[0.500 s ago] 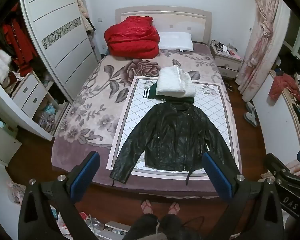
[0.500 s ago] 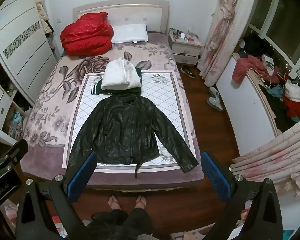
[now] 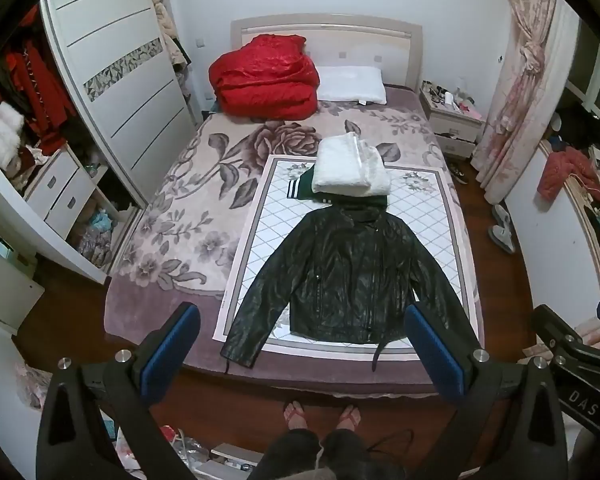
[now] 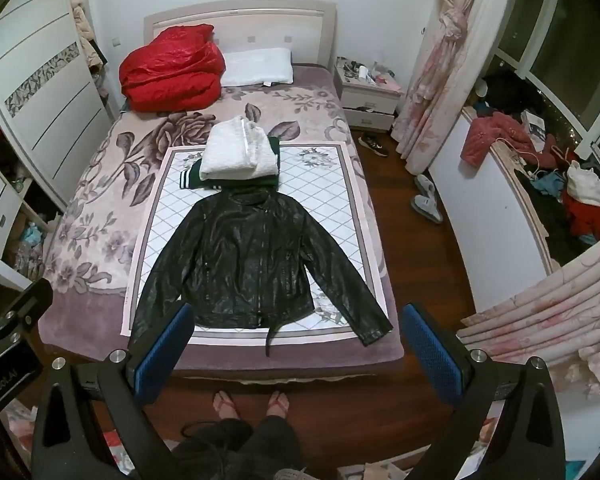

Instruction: Fold large clothes

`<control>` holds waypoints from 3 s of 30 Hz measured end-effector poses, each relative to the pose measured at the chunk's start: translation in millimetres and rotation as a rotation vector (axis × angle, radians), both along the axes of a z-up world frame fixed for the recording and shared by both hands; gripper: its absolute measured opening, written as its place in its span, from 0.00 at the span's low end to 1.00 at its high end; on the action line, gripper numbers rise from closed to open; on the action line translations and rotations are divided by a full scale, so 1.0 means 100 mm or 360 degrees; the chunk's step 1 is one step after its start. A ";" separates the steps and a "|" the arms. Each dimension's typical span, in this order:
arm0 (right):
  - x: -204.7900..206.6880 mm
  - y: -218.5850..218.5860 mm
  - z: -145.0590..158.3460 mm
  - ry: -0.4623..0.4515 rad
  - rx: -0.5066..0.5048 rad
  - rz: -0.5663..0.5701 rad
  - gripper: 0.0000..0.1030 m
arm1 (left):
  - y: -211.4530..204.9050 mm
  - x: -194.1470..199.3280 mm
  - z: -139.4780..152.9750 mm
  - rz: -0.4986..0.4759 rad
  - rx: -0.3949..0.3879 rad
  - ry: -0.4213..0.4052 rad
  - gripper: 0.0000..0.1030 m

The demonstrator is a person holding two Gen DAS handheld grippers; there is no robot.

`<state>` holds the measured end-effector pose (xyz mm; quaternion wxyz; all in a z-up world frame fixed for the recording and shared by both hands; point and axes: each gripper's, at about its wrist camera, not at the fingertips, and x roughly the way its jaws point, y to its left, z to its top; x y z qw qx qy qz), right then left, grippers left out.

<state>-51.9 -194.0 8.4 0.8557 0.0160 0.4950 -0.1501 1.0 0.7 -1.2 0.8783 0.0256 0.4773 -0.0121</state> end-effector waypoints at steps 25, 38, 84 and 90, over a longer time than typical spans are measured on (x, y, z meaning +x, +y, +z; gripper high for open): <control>-0.09 -0.17 0.15 -0.0022 -0.0024 -0.0002 1.00 | -0.01 0.00 0.00 -0.0006 0.0008 -0.0011 1.00; -0.10 -0.16 0.16 -0.0027 -0.0029 -0.0001 1.00 | 0.01 0.01 0.06 0.0000 0.0008 -0.0014 1.00; 0.05 -0.16 0.27 -0.0026 -0.0005 -0.0030 1.00 | -0.13 0.12 0.20 -0.0014 0.0011 -0.0024 1.00; 0.44 -0.38 -0.31 -0.0032 0.0208 -0.0158 1.00 | -0.27 0.76 0.09 -0.0010 0.0149 -0.0172 1.00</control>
